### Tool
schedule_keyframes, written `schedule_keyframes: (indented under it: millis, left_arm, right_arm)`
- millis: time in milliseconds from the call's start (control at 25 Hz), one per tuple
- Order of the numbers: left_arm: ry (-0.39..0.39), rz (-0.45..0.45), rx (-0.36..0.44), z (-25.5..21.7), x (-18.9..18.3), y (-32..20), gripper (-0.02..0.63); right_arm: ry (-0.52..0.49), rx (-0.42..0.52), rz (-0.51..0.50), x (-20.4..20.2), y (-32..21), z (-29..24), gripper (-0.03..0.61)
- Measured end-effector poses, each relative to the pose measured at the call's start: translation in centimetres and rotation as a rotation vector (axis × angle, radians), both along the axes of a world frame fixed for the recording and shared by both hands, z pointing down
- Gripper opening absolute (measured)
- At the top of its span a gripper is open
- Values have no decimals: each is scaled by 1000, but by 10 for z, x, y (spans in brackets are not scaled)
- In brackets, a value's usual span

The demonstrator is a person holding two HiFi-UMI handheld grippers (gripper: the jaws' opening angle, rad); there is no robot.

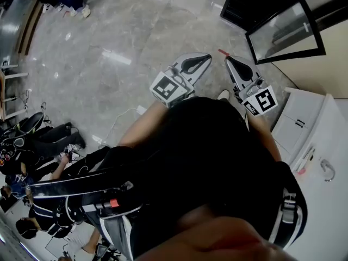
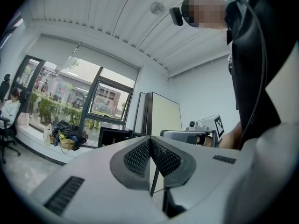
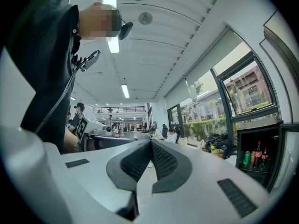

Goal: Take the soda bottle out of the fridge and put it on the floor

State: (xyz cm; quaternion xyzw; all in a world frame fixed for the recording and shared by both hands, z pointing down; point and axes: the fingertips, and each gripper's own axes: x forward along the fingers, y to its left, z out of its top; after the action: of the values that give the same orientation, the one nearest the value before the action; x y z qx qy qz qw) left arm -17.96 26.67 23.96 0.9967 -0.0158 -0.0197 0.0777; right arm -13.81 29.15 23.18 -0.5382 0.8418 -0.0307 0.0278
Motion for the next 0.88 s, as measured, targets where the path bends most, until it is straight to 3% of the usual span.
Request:
schedule_keyframes:
  millis: [360,880]
  left_arm:
    - [4,77,-14,6,12,-18,3]
    - [-15,88,-10,2,144,-33,3]
  right_arm:
    - [20,-11,104,15,-12,7,12]
    - [-32,27,93,148,-25,8,11]
